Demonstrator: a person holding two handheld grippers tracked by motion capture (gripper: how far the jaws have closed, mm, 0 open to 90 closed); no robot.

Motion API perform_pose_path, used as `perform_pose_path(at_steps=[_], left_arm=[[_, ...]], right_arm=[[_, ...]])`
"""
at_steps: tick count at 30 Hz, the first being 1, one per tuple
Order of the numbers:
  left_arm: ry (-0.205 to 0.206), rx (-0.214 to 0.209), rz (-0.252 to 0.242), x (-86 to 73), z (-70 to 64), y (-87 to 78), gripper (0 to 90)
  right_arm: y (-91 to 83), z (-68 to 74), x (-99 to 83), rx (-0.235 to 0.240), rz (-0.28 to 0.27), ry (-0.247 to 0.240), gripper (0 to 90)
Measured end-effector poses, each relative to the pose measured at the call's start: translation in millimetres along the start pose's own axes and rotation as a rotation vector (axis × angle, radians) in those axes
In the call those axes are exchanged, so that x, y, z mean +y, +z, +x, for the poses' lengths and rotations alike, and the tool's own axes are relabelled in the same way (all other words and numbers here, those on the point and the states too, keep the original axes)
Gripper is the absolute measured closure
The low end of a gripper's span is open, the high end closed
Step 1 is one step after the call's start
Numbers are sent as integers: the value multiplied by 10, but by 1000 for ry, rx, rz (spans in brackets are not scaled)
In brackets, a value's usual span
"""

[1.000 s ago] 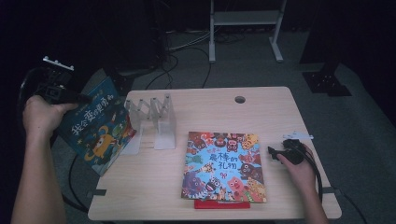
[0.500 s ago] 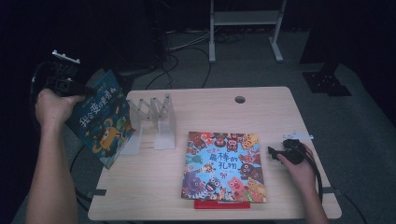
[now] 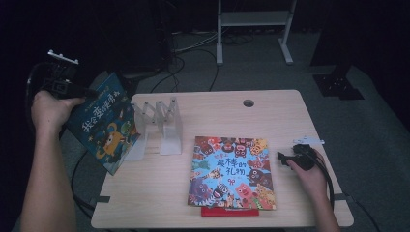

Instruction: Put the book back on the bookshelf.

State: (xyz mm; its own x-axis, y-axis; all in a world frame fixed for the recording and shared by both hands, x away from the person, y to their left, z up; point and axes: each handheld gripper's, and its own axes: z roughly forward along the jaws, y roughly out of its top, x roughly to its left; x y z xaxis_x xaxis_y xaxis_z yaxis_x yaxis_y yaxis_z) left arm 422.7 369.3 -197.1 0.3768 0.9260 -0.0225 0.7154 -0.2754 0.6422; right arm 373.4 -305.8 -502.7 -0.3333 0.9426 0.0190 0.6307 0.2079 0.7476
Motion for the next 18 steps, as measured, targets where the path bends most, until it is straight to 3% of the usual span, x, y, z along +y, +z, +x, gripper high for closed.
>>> perform_pose_path(at_steps=[4,9,18], left_arm=[[29,24,-24,61,-52,-182,737],[60,5,-66,91,-175,-339,700],[154,-47,-71,16,-495,-325,622]], right_arm=[[0,0,0,0,-1,0,232],[0,0,0,0,0,0,232],[-1,-7,-2,5,0,-7,232]])
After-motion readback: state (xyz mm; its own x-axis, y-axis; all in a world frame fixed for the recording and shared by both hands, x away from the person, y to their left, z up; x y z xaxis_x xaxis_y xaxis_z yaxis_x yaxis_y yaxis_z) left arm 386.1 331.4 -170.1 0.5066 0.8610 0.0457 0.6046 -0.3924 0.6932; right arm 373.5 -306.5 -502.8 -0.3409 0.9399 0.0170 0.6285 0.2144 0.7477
